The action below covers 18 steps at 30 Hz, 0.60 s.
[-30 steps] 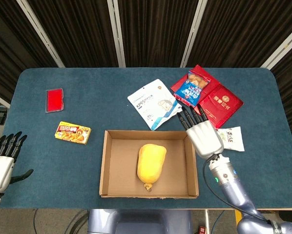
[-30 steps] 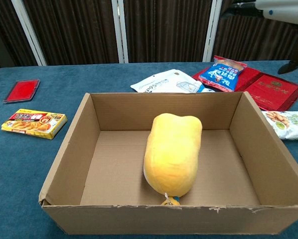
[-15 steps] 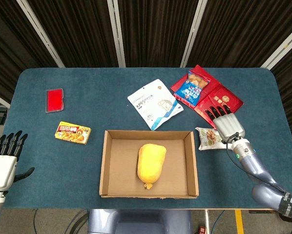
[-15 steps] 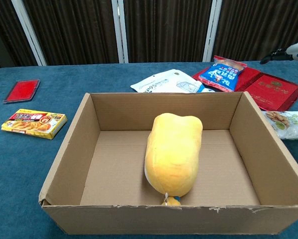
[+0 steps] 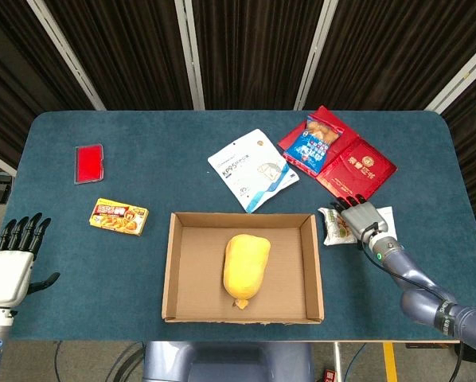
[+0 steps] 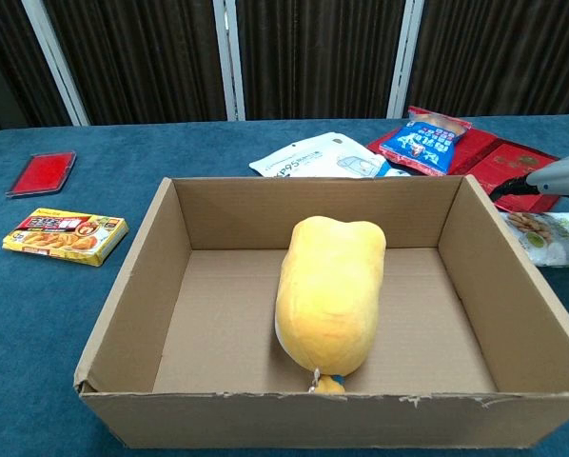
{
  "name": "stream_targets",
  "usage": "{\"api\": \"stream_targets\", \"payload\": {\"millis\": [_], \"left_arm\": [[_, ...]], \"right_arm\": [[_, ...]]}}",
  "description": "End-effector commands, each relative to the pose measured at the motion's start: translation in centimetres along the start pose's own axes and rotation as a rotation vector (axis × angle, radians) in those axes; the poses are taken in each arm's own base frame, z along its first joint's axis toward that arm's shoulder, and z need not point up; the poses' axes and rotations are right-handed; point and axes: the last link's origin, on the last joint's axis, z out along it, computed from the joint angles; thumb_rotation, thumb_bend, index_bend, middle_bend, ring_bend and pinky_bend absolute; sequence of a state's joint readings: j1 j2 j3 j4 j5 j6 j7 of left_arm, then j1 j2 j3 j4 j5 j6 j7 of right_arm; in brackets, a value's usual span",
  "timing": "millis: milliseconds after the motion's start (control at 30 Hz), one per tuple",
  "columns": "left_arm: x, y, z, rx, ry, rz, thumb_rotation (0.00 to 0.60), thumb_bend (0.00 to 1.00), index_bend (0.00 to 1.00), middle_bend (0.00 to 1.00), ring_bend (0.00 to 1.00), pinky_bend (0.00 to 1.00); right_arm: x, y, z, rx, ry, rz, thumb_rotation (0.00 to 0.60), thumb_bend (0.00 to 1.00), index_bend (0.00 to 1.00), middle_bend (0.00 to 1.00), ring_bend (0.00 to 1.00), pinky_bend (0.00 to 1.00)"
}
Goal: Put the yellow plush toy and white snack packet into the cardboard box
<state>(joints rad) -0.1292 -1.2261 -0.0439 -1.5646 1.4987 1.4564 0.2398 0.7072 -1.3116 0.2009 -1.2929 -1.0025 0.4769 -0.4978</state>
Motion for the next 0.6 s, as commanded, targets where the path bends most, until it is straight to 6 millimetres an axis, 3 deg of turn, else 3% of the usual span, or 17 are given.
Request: {"api": "stream_targets", "payload": {"millis": [33, 133, 267, 333, 400, 500, 600], "left_arm": [[-0.2, -0.1, 0.2, 0.002, -0.009, 0.004, 0.600, 0.04, 0.00, 0.00, 0.00, 0.00], [-0.2, 0.0, 0.3, 0.000, -0.013, 0.005, 0.600, 0.04, 0.00, 0.00, 0.00, 0.00], [-0.4, 0.1, 0.5, 0.000, -0.018, 0.010, 0.600, 0.04, 0.00, 0.00, 0.00, 0.00], [-0.5, 0.1, 0.6, 0.002, -0.024, 0.013, 0.600, 0.04, 0.00, 0.00, 0.00, 0.00], [-0.6, 0.1, 0.7, 0.002, -0.030, 0.017, 0.600, 0.04, 0.00, 0.00, 0.00, 0.00], [-0.6, 0.1, 0.7, 0.000, -0.033, 0.018, 0.600, 0.04, 0.00, 0.00, 0.00, 0.00], [-0.4, 0.2, 0.6, -0.006, -0.028, 0.018, 0.600, 0.04, 0.00, 0.00, 0.00, 0.00]], "right_arm": [[-0.6, -0.3, 1.0, 0.008, -0.027, -0.008, 0.600, 0.00, 0.00, 0.00, 0.00, 0.00], [-0.8, -0.3, 1.5, 0.008, -0.036, -0.009, 0.600, 0.02, 0.00, 0.00, 0.00, 0.02], [-0.7, -0.1, 2.1, 0.001, -0.032, -0.009, 0.600, 0.16, 0.04, 0.02, 0.08, 0.29], [-0.6, 0.1, 2.3, -0.005, -0.019, -0.007, 0.600, 0.21, 0.15, 0.10, 0.17, 0.42], [-0.6, 0.2, 2.3, -0.008, -0.009, -0.005, 0.600, 0.26, 0.31, 0.25, 0.29, 0.54], [-0.8, 0.4, 2.3, -0.009, -0.004, -0.011, 0.600, 0.30, 0.47, 0.42, 0.47, 0.70], [-0.6, 0.4, 2.1, -0.005, 0.030, -0.040, 0.600, 0.34, 0.59, 0.53, 0.58, 0.82]]}}
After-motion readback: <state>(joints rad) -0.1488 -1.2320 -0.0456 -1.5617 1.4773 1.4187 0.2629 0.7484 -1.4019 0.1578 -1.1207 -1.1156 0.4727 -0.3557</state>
